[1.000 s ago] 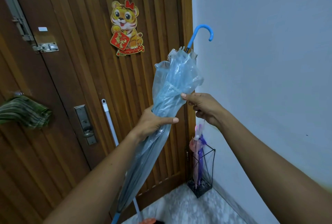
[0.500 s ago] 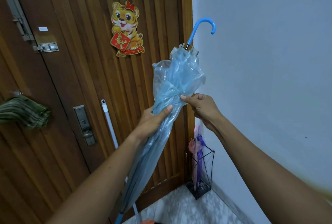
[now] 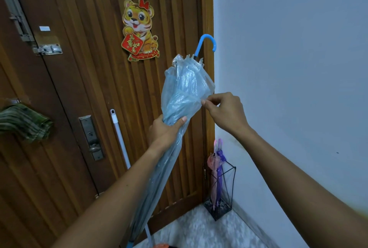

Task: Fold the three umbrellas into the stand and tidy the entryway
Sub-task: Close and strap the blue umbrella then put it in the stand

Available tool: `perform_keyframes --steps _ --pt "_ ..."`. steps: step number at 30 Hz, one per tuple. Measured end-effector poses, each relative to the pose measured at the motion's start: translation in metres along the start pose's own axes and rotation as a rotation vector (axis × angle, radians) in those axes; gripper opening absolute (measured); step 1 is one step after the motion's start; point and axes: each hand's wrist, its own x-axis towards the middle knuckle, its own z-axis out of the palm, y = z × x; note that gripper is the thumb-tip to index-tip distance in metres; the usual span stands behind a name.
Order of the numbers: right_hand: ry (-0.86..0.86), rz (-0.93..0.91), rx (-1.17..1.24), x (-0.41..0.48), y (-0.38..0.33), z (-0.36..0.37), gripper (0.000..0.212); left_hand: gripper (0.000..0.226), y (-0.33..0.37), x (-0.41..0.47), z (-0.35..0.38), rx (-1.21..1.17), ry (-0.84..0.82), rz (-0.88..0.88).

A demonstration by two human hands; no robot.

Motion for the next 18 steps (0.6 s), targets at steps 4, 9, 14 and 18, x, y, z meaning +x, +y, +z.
perform_keyframes --steps 4,9,14,18 --pt "-0.246 0.323 0.360 0.012 -0.008 -0.007 0.026 0.060 -0.001 0.001 -0.001 0.062 0.014 0.049" --pt "-0.409 0.670 0.774 0.021 -0.008 -0.016 0.025 0.063 -0.004 0.002 0.001 0.164 0.026 0.118" --pt "-0.389 0.625 0.916 0.025 -0.013 -0.026 0.024 0.068 -0.010 0.005 -0.003 0.259 0.036 0.137" --pt "-0.417 0.589 0.895 0.025 -0.012 -0.027 0.025 0.067 -0.016 0.005 -0.002 0.233 0.017 0.109"
